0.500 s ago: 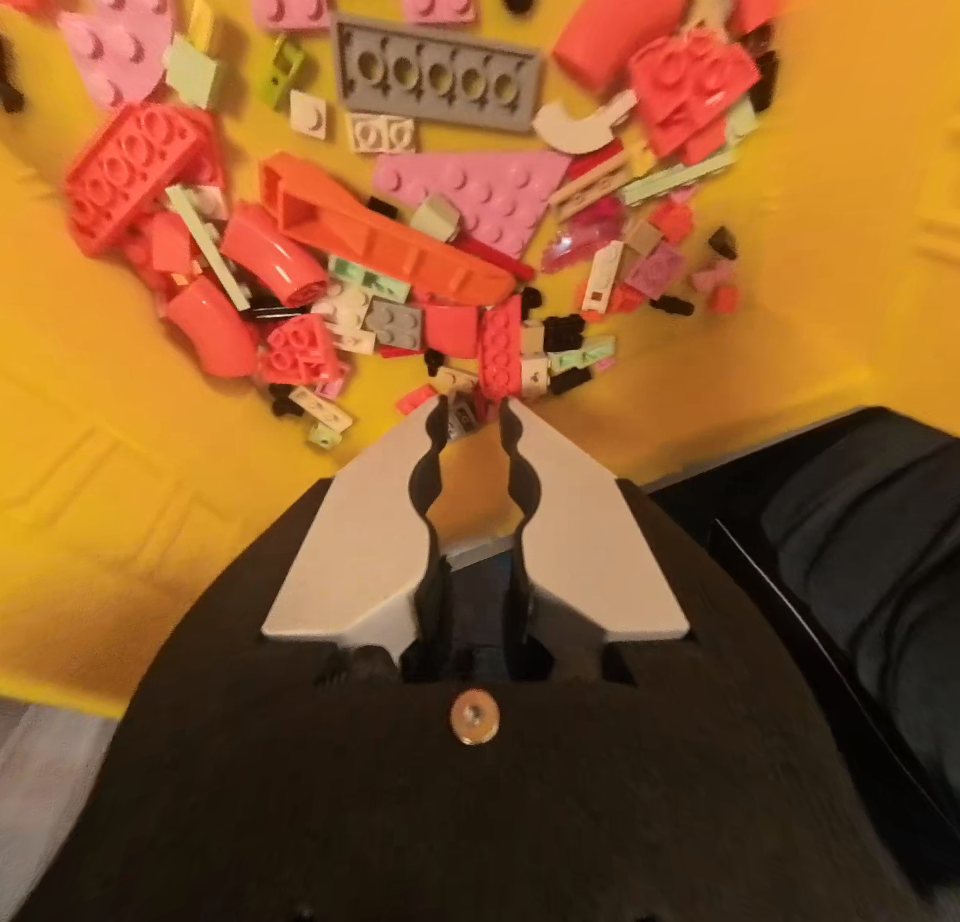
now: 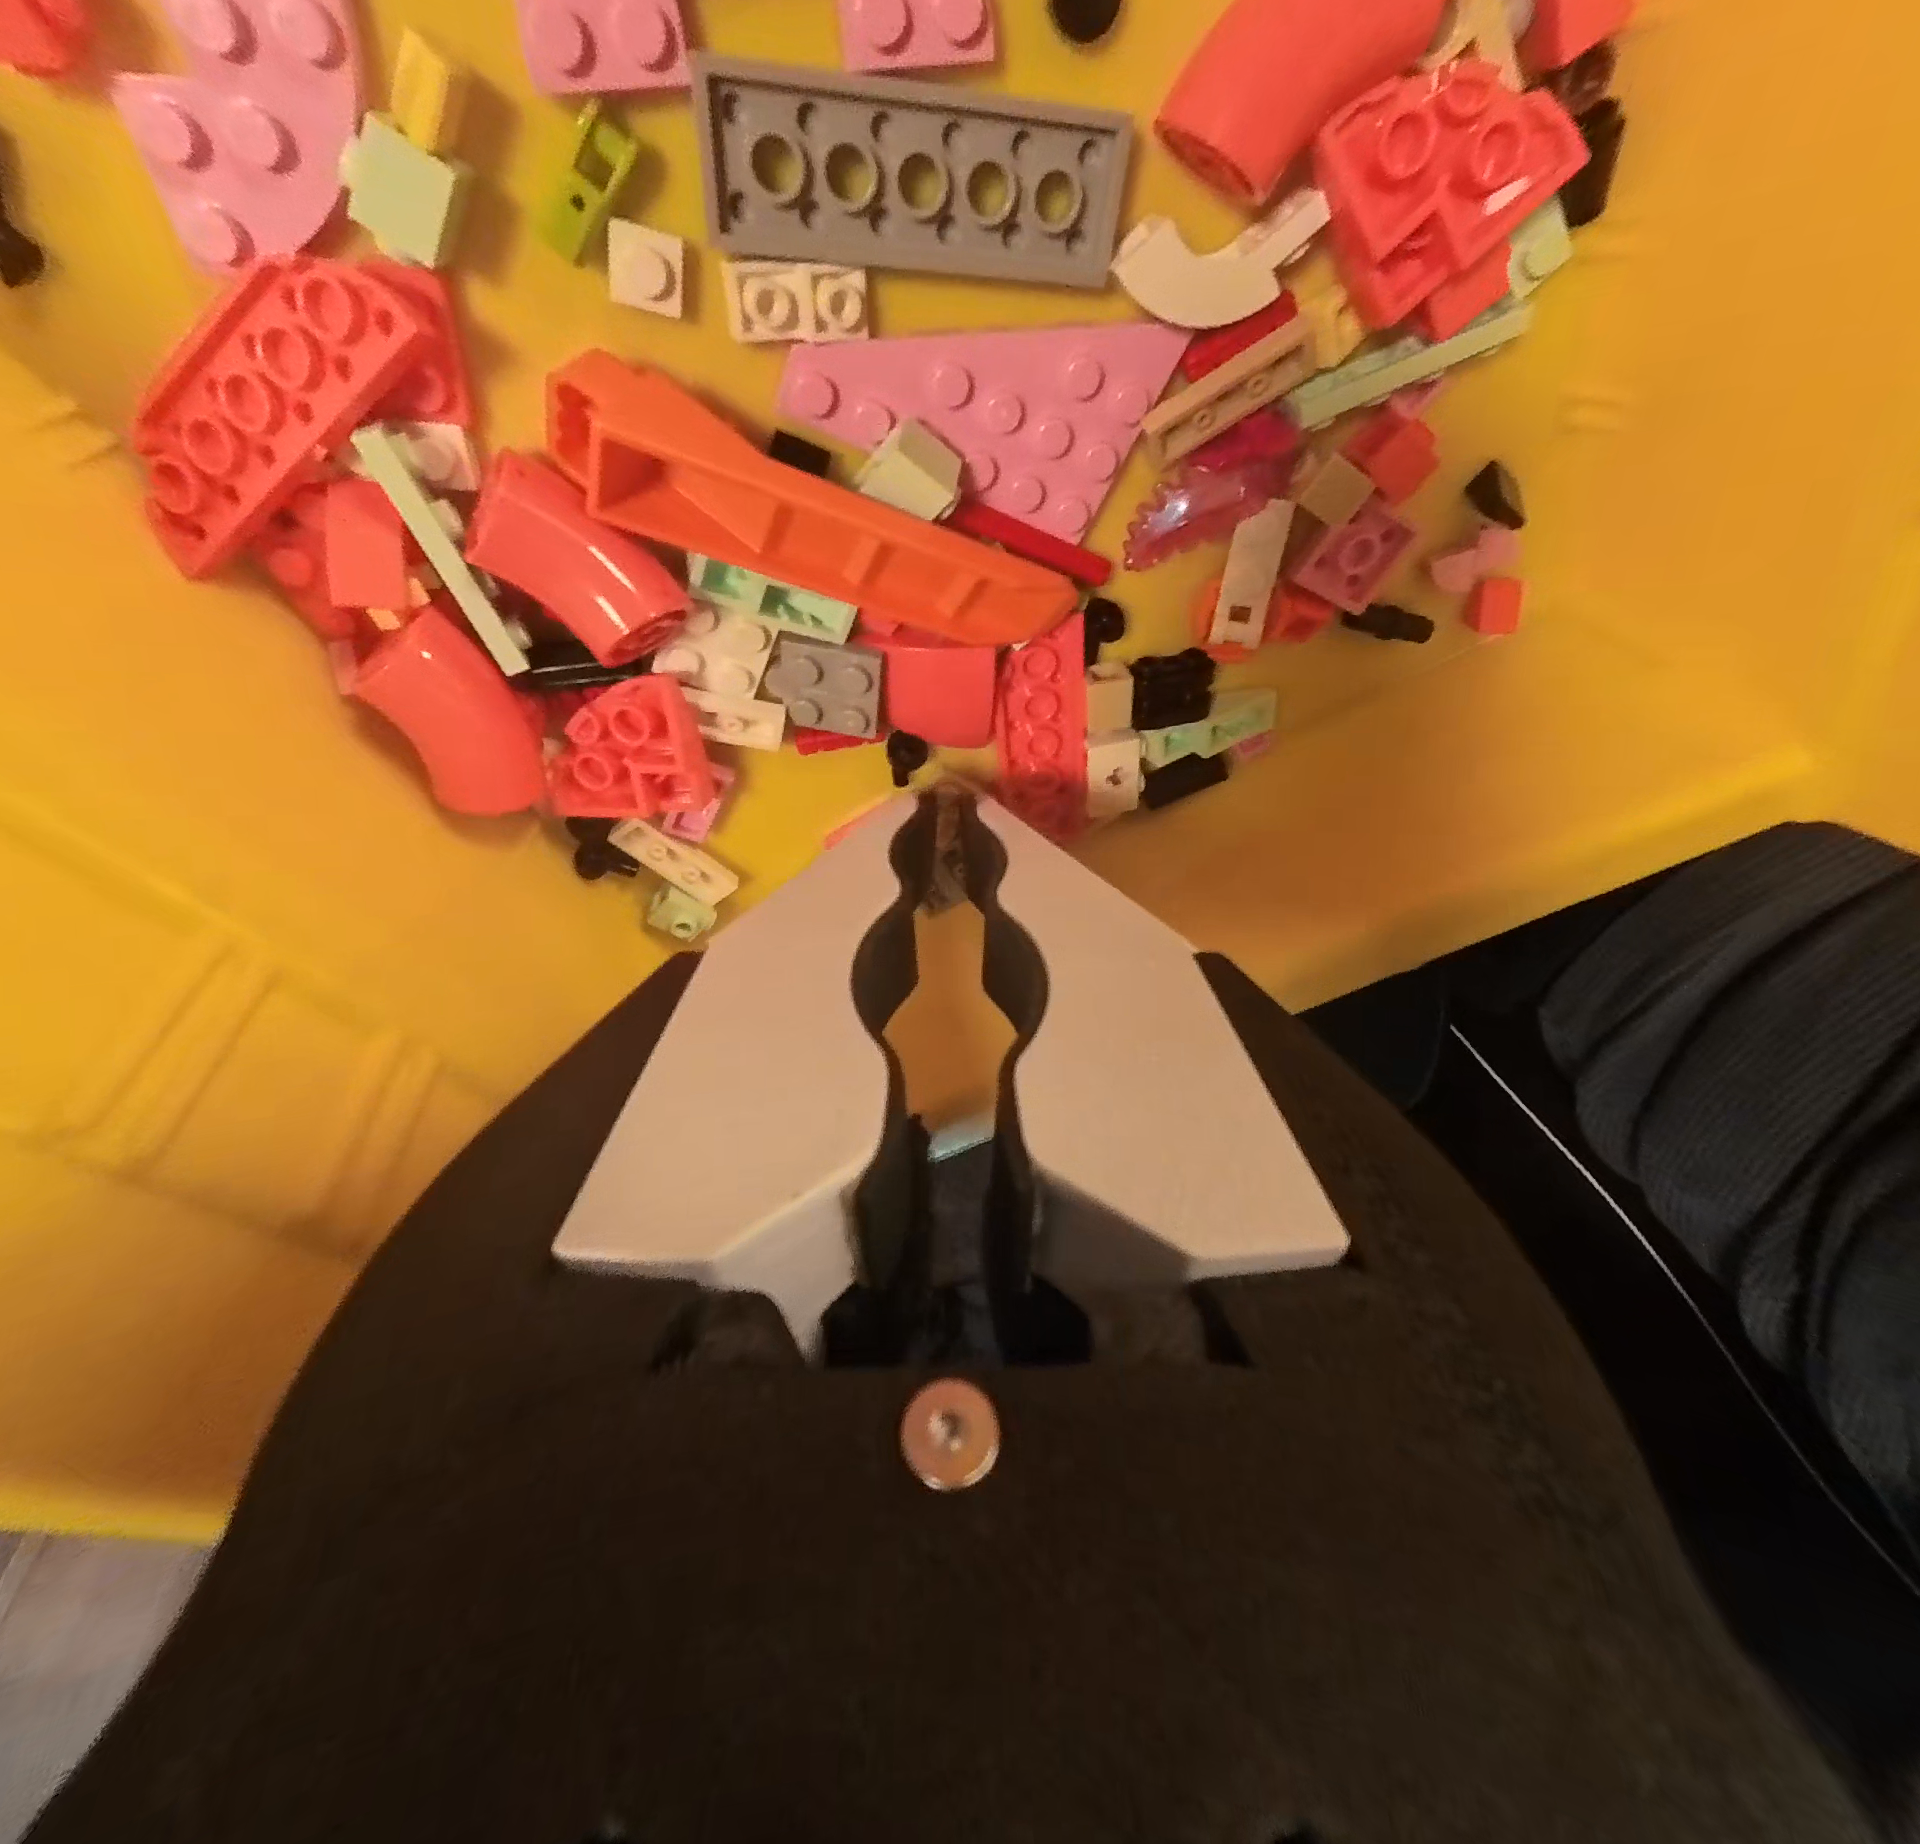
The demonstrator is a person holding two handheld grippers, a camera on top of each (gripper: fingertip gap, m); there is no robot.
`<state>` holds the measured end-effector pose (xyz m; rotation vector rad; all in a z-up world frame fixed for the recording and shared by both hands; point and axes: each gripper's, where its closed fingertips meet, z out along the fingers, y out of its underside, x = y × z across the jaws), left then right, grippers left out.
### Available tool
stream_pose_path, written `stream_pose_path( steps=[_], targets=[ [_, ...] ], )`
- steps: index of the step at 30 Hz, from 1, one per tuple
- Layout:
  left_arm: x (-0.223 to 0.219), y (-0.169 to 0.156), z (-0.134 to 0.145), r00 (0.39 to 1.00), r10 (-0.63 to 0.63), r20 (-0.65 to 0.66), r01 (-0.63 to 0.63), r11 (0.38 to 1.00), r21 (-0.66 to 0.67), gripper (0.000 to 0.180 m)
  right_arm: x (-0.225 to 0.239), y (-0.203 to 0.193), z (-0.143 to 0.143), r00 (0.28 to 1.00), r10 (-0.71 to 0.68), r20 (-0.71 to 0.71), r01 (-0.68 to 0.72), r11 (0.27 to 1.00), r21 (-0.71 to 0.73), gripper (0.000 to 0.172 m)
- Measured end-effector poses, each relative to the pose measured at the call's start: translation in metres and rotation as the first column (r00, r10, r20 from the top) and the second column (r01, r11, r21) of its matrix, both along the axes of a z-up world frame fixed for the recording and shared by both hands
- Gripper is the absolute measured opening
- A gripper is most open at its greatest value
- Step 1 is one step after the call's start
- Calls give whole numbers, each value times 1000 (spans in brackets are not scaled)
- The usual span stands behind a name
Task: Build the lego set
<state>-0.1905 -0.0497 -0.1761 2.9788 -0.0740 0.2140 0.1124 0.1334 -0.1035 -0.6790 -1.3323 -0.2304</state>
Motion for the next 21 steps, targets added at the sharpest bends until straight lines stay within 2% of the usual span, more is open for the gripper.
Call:
stream_pose_path(
  steps=[7,9,11,14,21],
  targets=[
    [-2,-5,1,999,-35,-10,34,999,-13,12,0,1,0,1000,-3,-1,3,1000,-4,40],
    [-8,-3,1,991,-122,-59,122,992,6,11,0,1,0,1000,-3,-1,3,1000,-5,40],
    [-7,-4,1,960,-269,-81,271,963,13,10,0,1,0,1000,-3,-1,3,1000,-7,40],
    [1,-4,1,933,-350,-85,352,936,15,4,0,2,0,1000,-5,-3,5,1000,-11,40],
    [0,1,1,934,-349,-76,353,934,52,5,1,2,-1,1000,-6,-4,6,1000,-16,40]
  ],
)
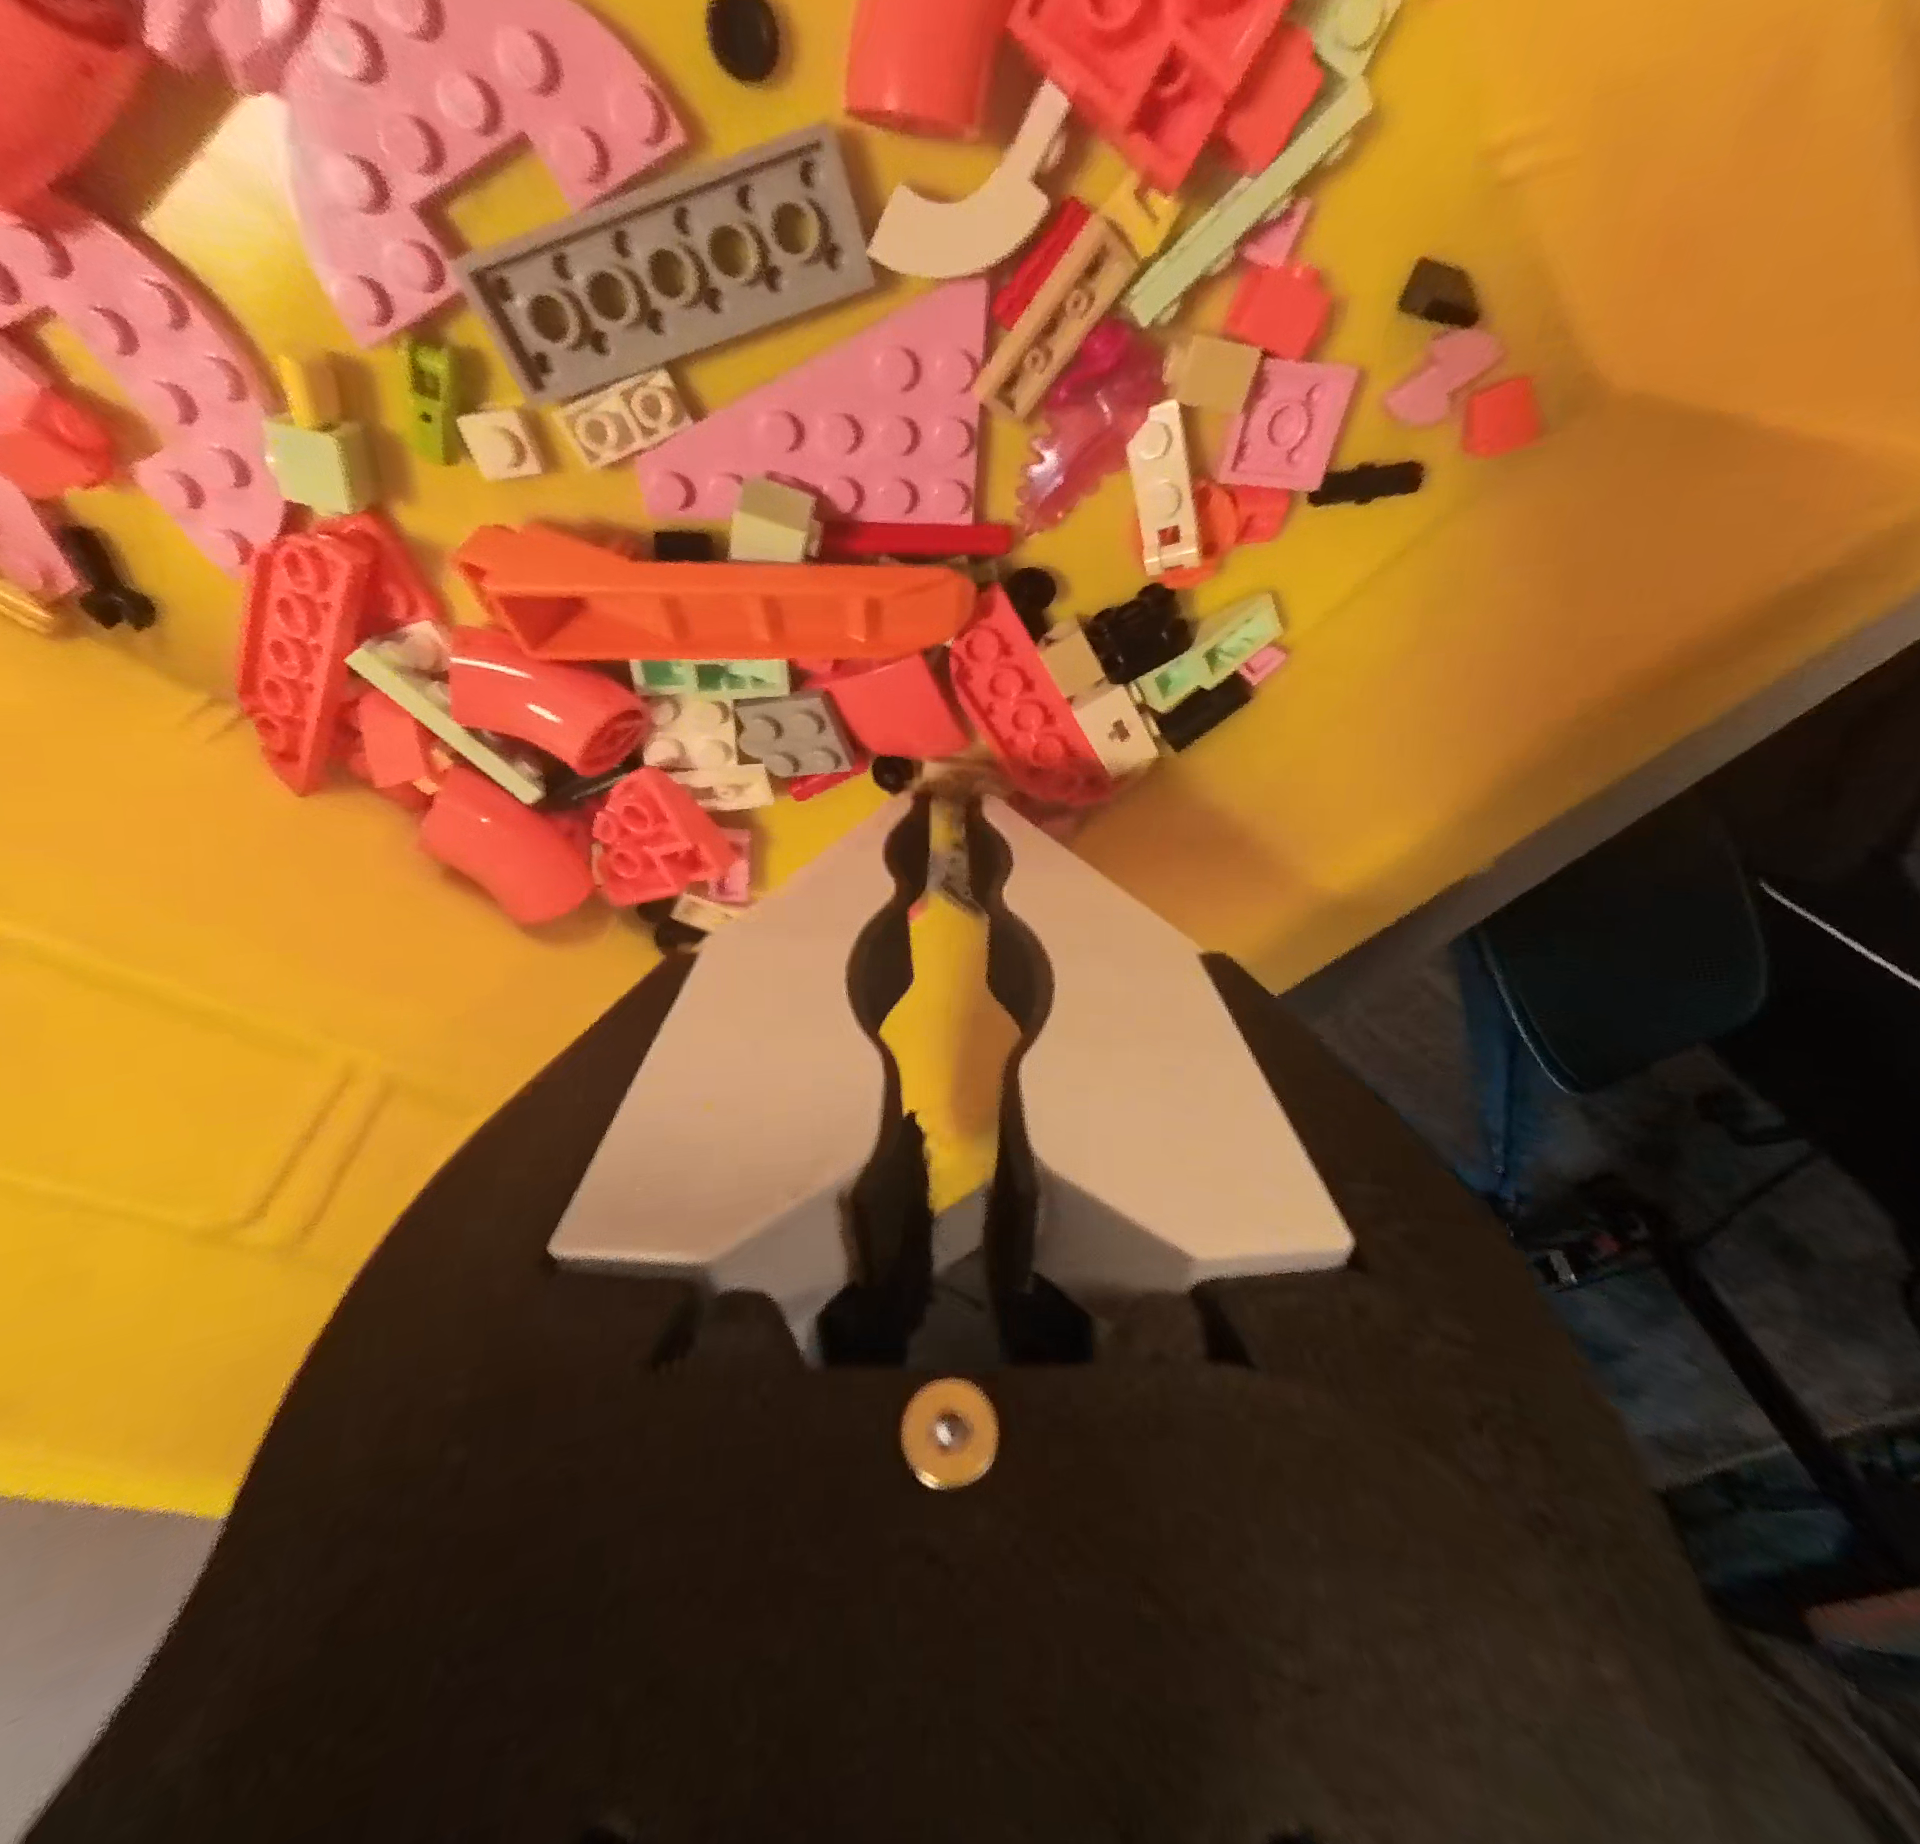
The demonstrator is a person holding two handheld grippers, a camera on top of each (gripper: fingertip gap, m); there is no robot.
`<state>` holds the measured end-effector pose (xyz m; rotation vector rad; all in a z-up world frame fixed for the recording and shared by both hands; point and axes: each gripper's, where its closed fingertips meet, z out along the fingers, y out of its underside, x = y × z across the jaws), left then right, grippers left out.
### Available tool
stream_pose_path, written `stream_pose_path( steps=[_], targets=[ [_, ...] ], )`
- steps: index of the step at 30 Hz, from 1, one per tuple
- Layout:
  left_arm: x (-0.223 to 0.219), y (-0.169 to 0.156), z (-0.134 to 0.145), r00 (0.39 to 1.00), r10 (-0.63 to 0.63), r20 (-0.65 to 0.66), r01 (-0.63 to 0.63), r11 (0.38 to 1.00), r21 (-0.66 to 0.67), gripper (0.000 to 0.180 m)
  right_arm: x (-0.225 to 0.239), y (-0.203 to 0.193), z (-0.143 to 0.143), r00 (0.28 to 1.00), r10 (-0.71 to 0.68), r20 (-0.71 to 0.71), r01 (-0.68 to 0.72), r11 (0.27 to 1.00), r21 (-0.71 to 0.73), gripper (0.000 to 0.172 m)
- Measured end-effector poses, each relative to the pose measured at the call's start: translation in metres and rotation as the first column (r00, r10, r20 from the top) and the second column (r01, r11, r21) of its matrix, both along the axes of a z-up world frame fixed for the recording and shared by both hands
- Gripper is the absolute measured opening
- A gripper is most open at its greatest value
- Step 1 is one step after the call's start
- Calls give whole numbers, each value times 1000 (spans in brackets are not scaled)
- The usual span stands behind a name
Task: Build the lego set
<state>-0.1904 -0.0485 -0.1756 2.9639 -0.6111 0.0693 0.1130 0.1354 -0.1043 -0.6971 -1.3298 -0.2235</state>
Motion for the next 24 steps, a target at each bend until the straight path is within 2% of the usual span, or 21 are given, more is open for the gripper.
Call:
stream_pose_path(
  steps=[4,11,15,24],
  targets=[
    [-10,7,0,999,1,-37,1,999,49,4,0,0,-1,1000,0,2,0,1000,-4,40],
    [-2,5,4,995,55,82,-58,998,40,7,0,0,-1,1000,1,0,-1,1000,-9,40],
    [-7,-2,-1,997,50,52,-50,999,8,7,0,1,-1,1000,1,-2,-1,1000,-12,40],
    [-2,2,-4,994,71,83,-74,997,37,2,-1,0,-1,1000,3,0,-3,1000,-13,40]
  ],
)
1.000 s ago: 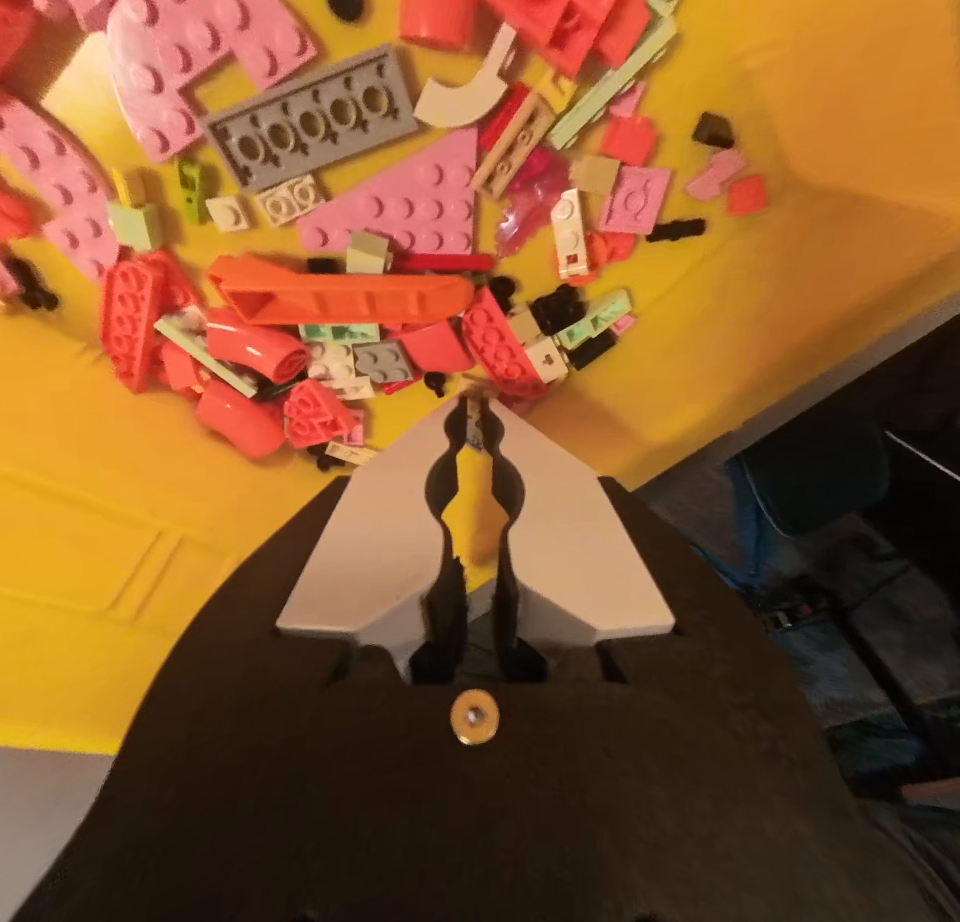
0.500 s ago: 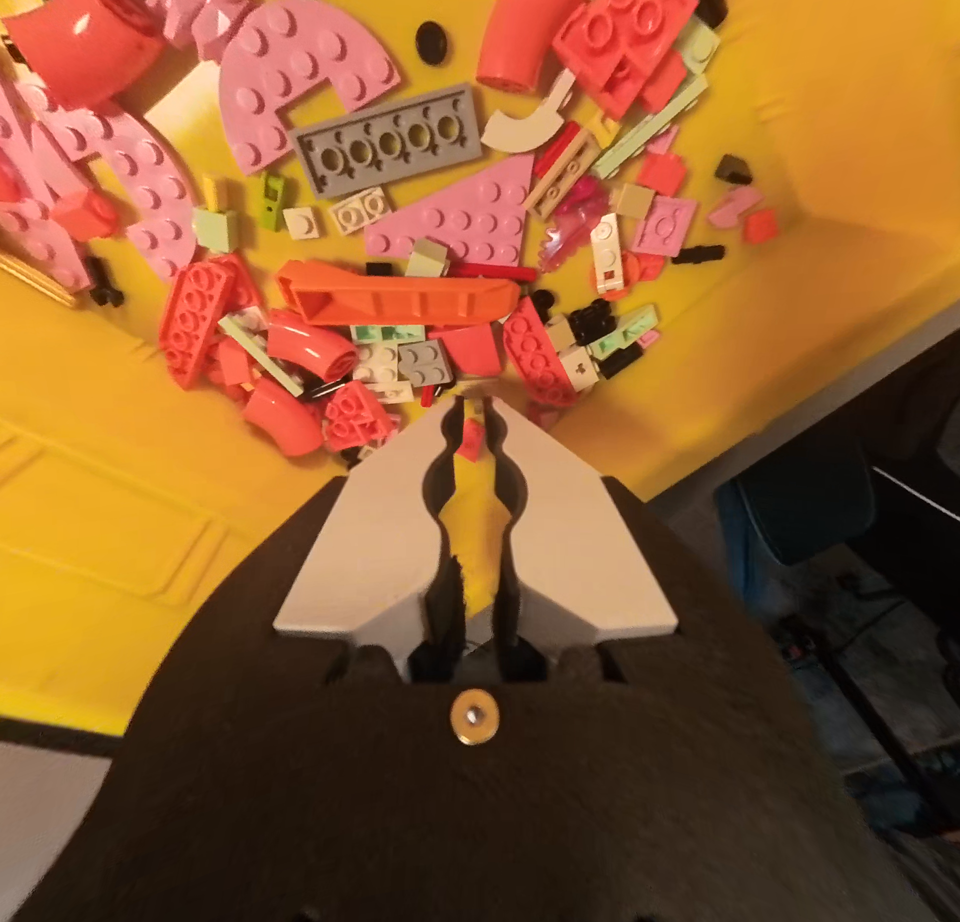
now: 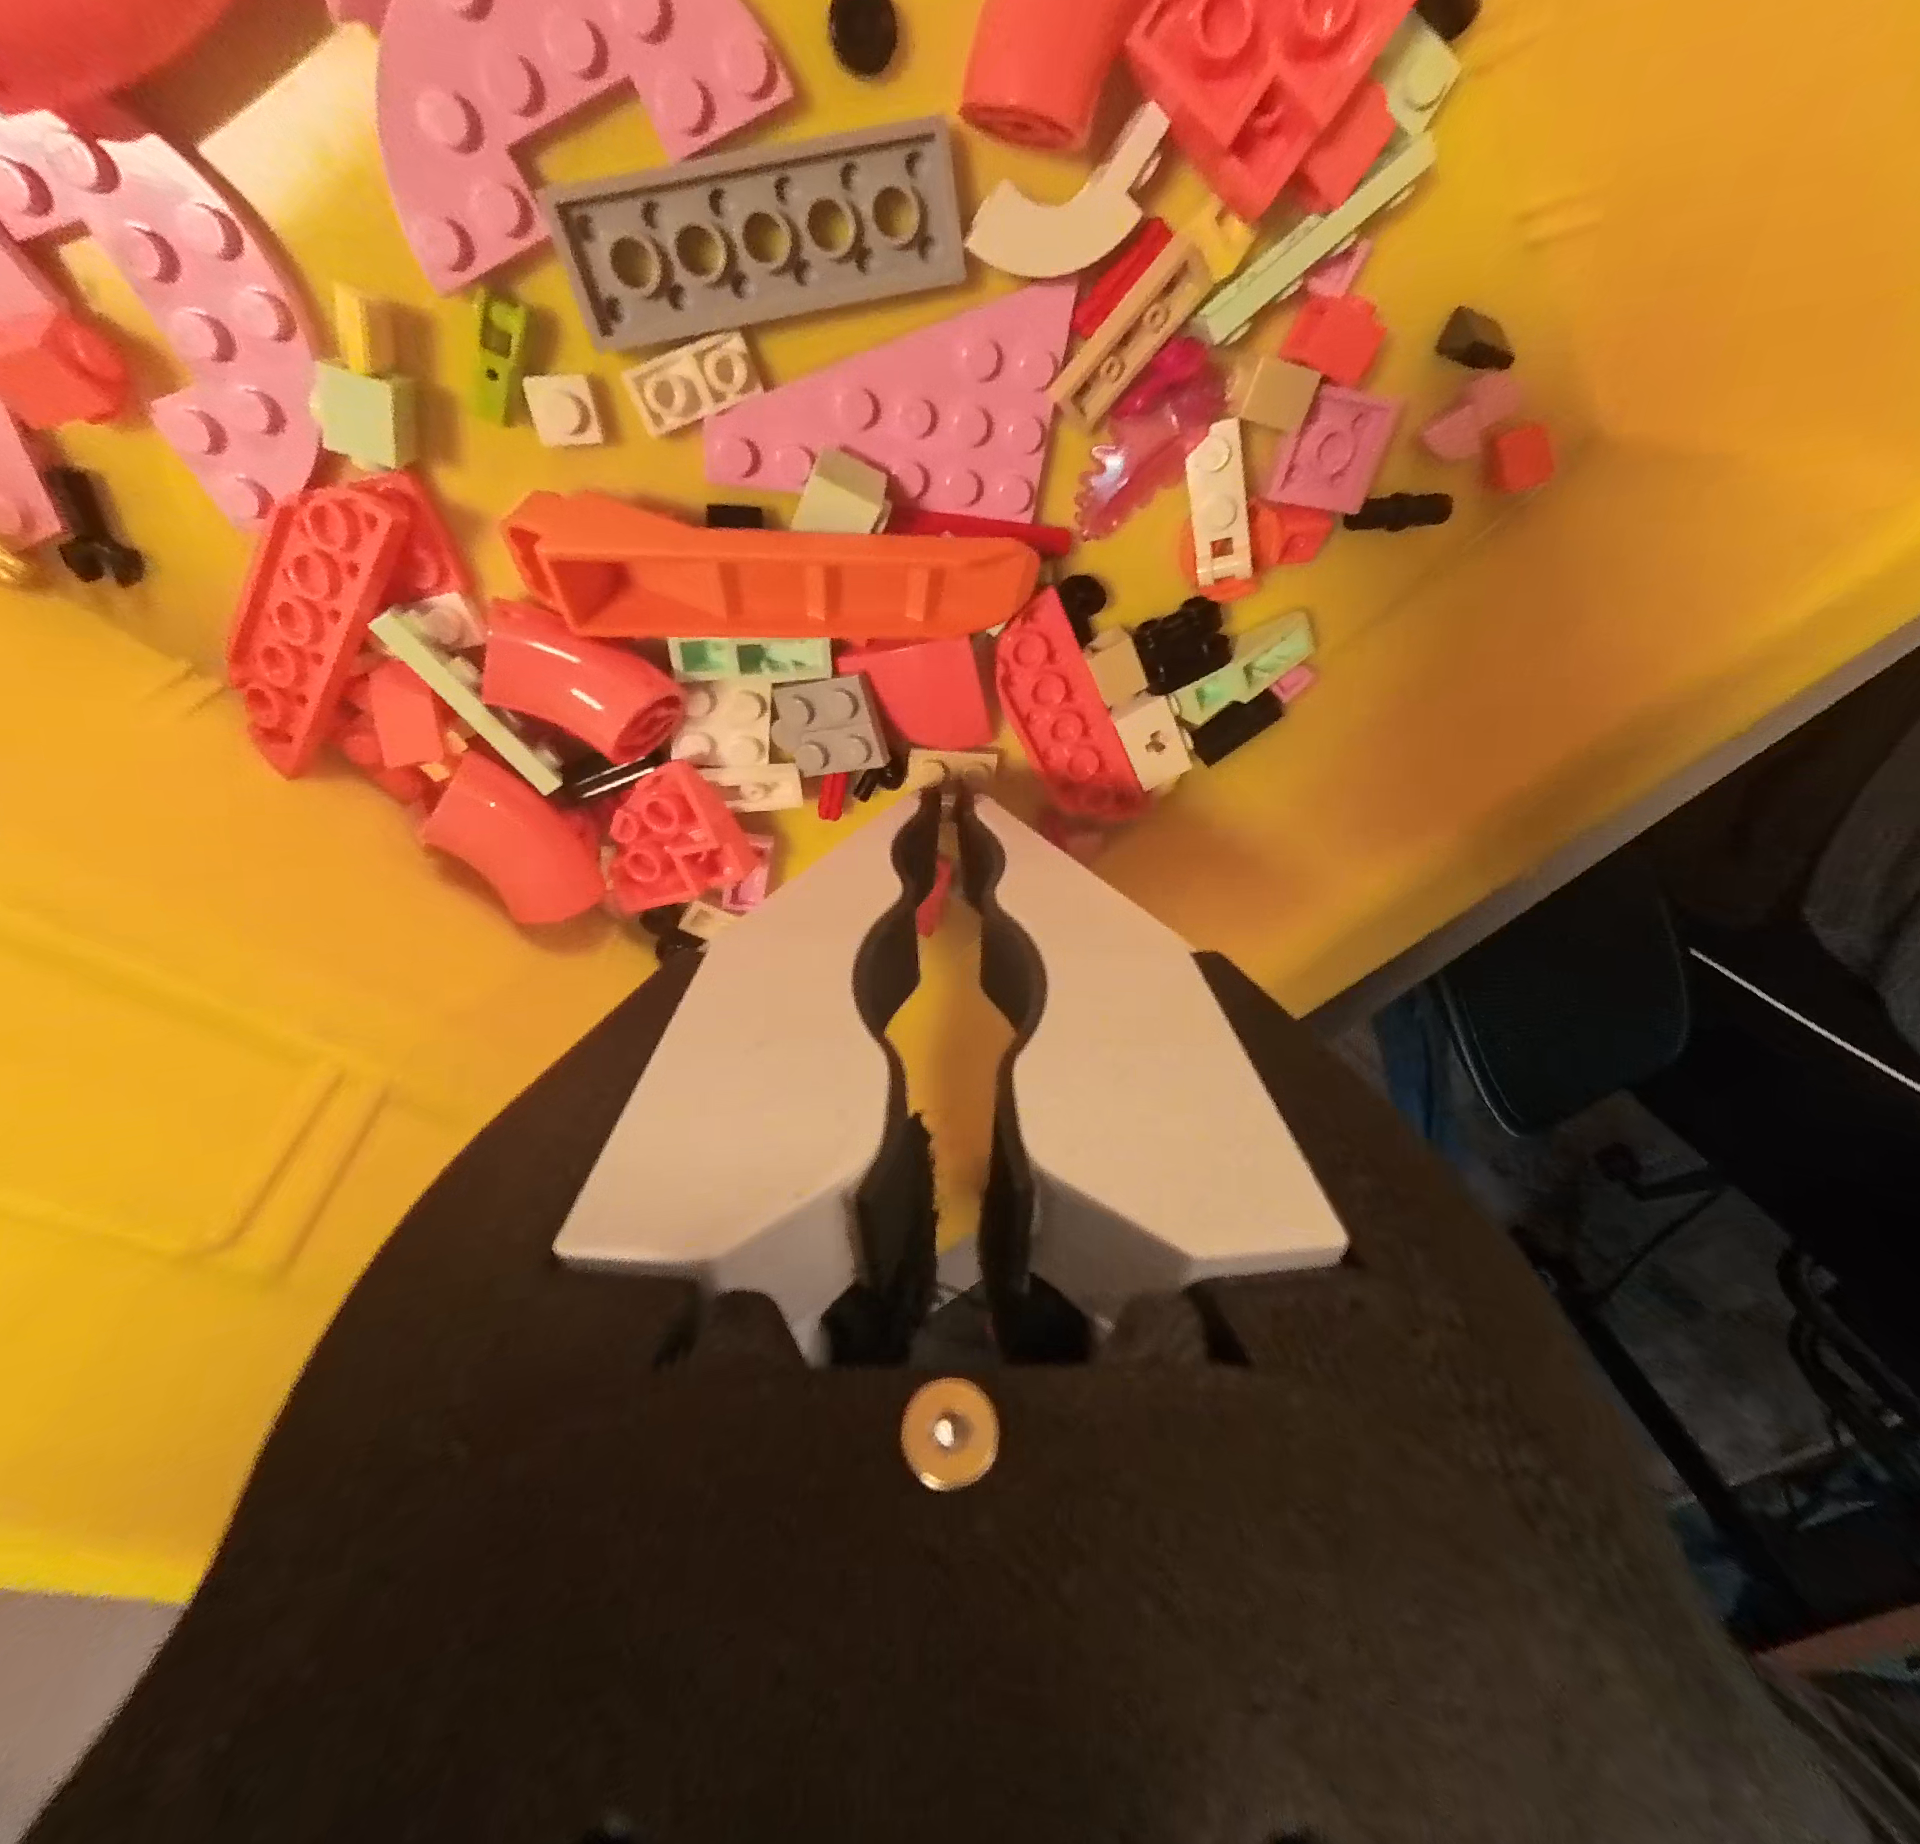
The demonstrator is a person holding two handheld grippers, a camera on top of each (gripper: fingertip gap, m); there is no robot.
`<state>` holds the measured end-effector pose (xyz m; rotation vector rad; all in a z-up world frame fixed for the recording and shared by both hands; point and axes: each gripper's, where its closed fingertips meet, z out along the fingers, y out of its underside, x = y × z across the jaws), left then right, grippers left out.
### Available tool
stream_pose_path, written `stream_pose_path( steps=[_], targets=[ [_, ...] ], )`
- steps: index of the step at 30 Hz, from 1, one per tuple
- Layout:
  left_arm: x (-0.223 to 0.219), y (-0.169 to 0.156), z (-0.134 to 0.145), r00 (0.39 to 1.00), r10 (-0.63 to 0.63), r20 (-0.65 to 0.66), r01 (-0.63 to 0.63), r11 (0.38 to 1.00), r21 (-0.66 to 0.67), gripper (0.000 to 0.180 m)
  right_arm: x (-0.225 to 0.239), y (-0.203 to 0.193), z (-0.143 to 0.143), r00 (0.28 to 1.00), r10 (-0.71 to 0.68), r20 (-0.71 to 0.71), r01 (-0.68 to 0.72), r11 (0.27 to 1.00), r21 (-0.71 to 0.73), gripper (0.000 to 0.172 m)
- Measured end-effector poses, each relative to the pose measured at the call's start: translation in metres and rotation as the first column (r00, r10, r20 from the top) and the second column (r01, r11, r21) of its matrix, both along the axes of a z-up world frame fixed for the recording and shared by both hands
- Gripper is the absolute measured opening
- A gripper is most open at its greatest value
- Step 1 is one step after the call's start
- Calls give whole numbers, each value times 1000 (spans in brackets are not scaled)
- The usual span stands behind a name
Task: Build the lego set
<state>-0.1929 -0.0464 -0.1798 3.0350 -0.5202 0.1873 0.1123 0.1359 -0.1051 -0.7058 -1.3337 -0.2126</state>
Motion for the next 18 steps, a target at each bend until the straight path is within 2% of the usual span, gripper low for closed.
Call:
stream_pose_path(
  steps=[9,12,15,18],
  targets=[
    [0,0,0,1000,1,-9,-1,1000,31,2,1,-1,1,1000,3,-1,-3,1000,5,40],
    [-7,-1,2,998,-5,-66,9,999,51,2,0,-2,1,1000,6,0,-6,1000,10,39],
    [-24,13,28,983,51,-178,-17,983,185,2,0,-4,0,1000,12,11,-13,1000,24,40],
    [-15,41,84,968,107,-228,1,903,431,1,-2,-7,-1,999,16,32,-18,998,57,39]
  ],
)
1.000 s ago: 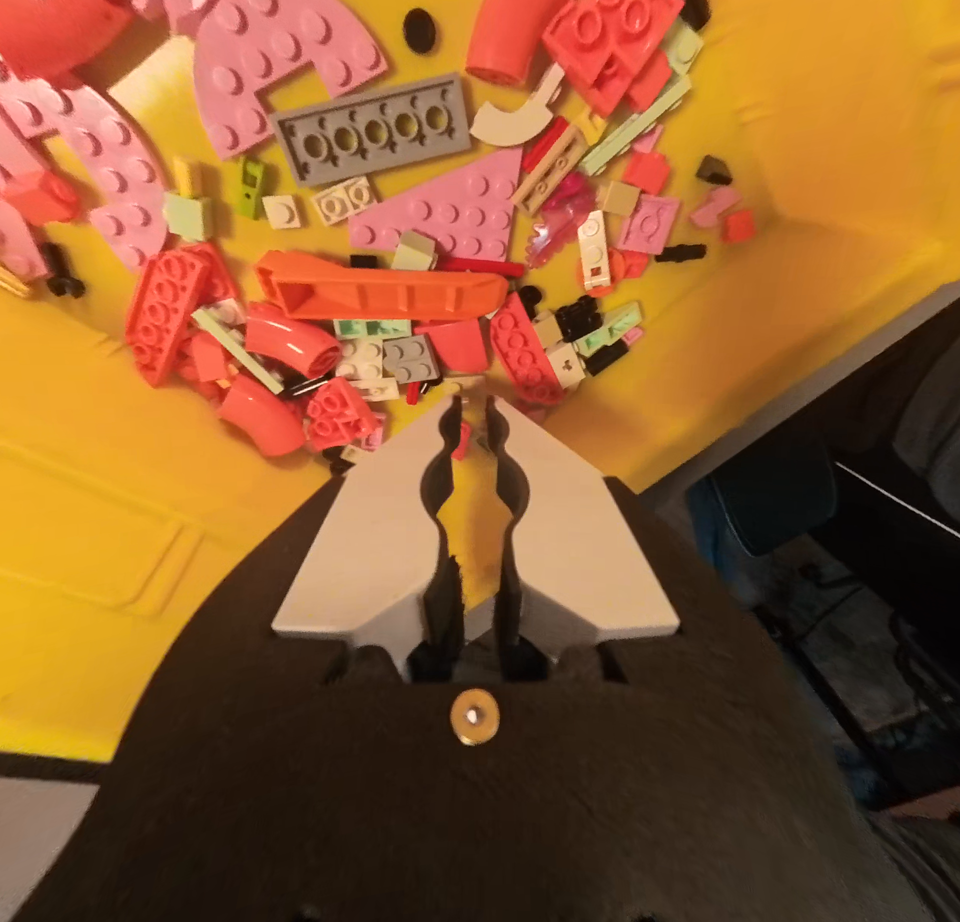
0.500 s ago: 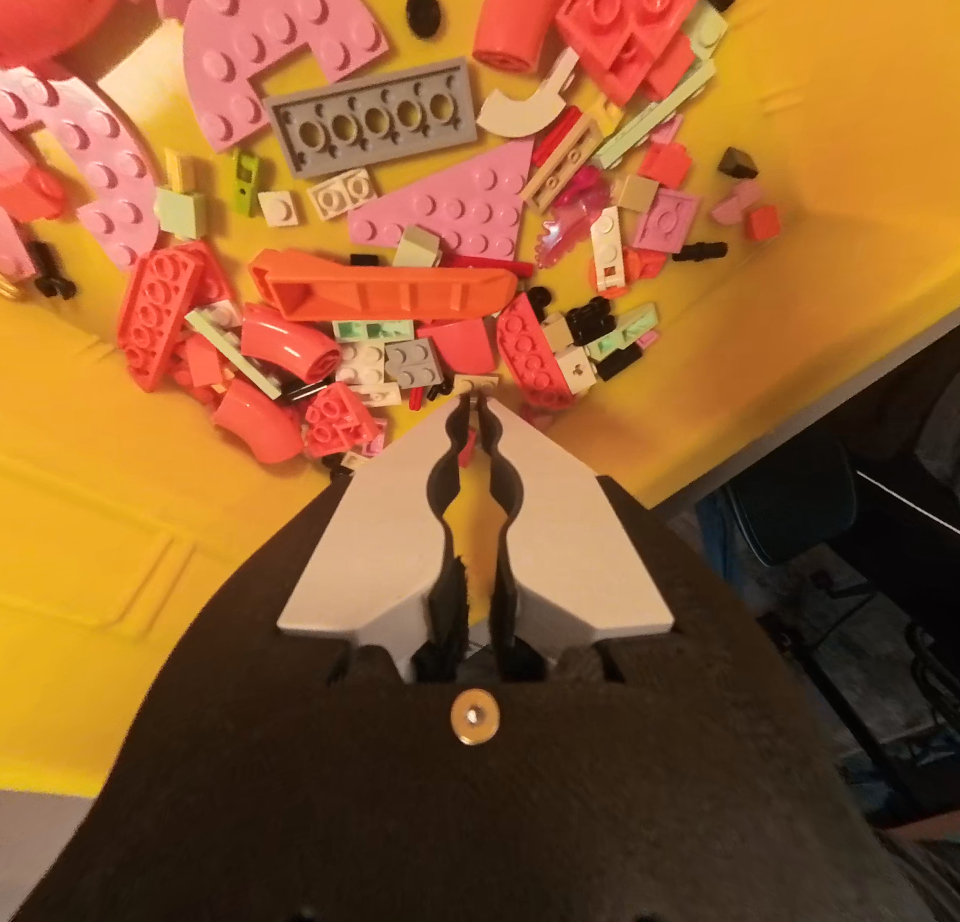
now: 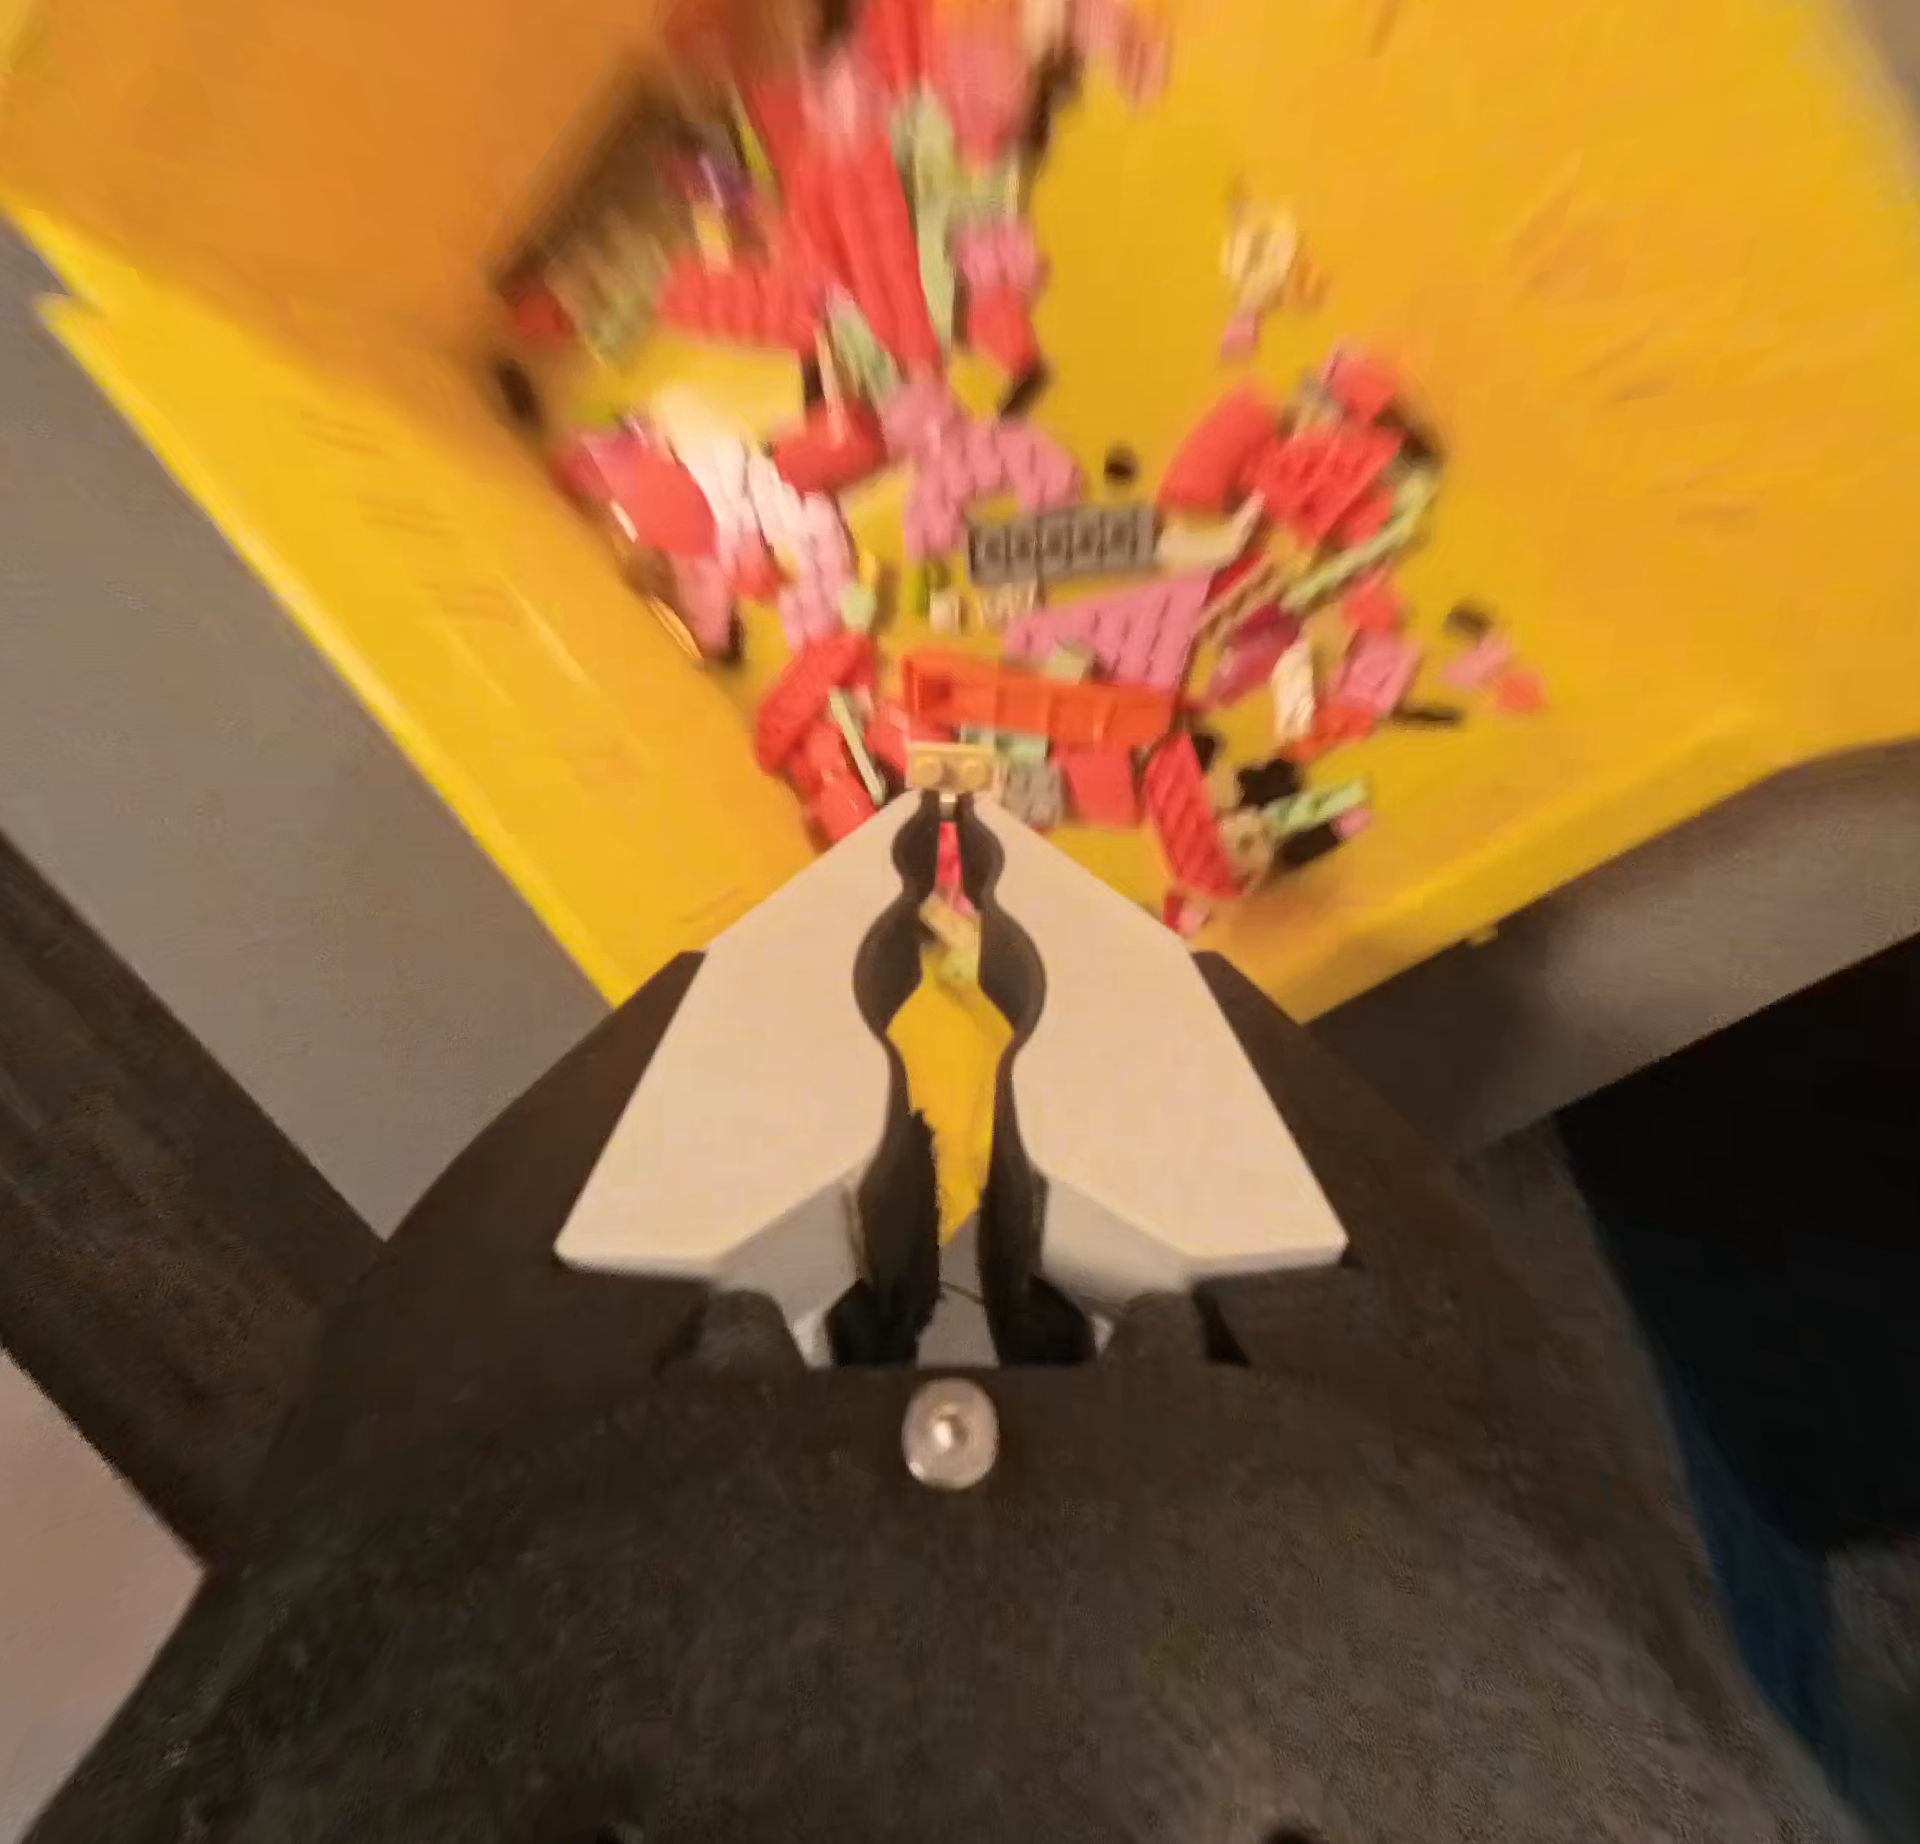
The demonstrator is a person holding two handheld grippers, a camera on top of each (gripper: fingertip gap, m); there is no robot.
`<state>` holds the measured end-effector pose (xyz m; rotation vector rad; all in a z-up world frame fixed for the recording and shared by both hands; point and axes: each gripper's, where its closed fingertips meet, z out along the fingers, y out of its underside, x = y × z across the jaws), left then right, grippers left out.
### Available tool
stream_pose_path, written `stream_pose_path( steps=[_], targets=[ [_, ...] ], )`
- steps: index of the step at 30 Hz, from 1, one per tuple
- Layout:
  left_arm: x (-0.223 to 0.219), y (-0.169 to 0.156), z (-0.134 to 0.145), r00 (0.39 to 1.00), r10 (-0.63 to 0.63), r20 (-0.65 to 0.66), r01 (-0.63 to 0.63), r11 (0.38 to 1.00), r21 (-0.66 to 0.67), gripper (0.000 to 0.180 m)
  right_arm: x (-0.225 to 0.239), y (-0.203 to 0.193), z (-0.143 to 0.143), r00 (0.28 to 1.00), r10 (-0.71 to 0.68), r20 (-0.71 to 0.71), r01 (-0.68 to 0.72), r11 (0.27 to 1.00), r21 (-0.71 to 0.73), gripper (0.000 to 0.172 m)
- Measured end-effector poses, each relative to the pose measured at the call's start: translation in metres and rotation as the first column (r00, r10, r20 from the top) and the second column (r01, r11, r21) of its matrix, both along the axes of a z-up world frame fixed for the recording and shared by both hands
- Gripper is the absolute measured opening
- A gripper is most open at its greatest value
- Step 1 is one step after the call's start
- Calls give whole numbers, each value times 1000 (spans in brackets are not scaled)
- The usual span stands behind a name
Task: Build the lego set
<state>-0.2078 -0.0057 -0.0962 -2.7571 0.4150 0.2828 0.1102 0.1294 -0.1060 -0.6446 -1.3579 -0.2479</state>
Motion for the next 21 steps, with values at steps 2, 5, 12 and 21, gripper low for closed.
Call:
stream_pose_path(
  steps=[2,5,12,21],
  targets=[
    [34,19,36,997,-70,22,66,984,164,1,-1,-2,0,1000,4,11,-4,1000,22,39],
    [112,37,60,961,-253,110,215,937,275,1,-2,-3,-1,1000,7,21,-8,999,35,39],
    [261,41,1,764,-545,345,537,834,128,2,-3,-10,-2,998,36,48,-40,996,81,39],
    [286,44,-81,799,-482,359,545,833,-96,2,-7,-18,-8,994,61,96,-73,989,127,39]
  ],
)
